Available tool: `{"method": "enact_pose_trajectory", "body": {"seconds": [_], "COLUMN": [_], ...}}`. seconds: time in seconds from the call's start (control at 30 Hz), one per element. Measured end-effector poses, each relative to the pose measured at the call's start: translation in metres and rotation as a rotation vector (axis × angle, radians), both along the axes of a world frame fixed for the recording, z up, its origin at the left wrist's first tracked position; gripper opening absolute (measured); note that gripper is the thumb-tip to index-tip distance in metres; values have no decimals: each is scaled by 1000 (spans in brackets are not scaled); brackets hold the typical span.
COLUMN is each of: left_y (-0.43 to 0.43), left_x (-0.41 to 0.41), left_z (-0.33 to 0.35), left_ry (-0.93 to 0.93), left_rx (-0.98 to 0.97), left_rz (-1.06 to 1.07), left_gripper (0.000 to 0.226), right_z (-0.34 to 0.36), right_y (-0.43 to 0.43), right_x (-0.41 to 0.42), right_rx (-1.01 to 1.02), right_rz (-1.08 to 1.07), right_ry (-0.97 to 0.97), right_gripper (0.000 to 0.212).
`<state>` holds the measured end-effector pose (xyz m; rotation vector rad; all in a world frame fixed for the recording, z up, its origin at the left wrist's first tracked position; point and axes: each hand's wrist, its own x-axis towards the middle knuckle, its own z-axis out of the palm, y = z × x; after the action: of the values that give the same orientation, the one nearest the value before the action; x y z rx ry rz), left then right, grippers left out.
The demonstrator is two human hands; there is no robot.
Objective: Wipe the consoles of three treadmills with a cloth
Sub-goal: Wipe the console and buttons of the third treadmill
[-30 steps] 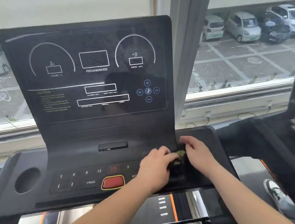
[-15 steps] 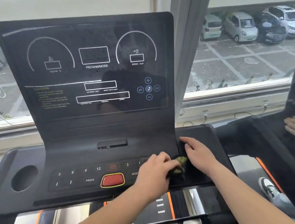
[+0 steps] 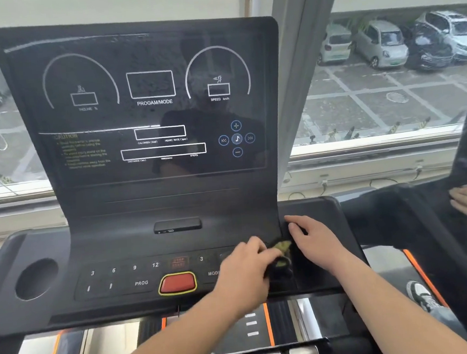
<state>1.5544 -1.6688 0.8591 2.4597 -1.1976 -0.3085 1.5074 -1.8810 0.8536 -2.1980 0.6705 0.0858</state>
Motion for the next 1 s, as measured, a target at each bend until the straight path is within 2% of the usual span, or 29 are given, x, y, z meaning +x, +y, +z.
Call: {"method": "enact_pose_trajectory", "body": {"seconds": [0.1,0.17,0.33,0.43,0.6,0.73,0.87,0.93,1.0], "left_y": [10,7,-12,-10,16,7,-10,-14,-16], "left_x": [-14,0,49,40,-6,19,65,66,60], "left_z": [-2,-1,5,7,0,4,9,5,-3], "left_ry": [35,24,-72,0,66,69,-73,-188,-227], "left_rx": [-11,6,-4,-21,-2,12,14,23,-1], "left_rz": [-122,-127,92,139,37,4,57,62,86], "left_gripper": [54,54,54,52,53,50,52,57,60], "right_z": [2,1,-2,-3,-2,-5,-1,-1,-1], "right_y": [1,4,7,6,7,3,5,7,8], "right_x": [4,5,8,6,8,12,13,10,10], "right_rx": [-19,-53,-120,-127,-174,-211,-193,-183,-192], "right_rz": [6,15,63,75,97,118,119,122,118], "right_ry": [20,26,63,70,78,104,99,101,104], "right_gripper": [40,41,42,42,44,45,47,48,49]}}
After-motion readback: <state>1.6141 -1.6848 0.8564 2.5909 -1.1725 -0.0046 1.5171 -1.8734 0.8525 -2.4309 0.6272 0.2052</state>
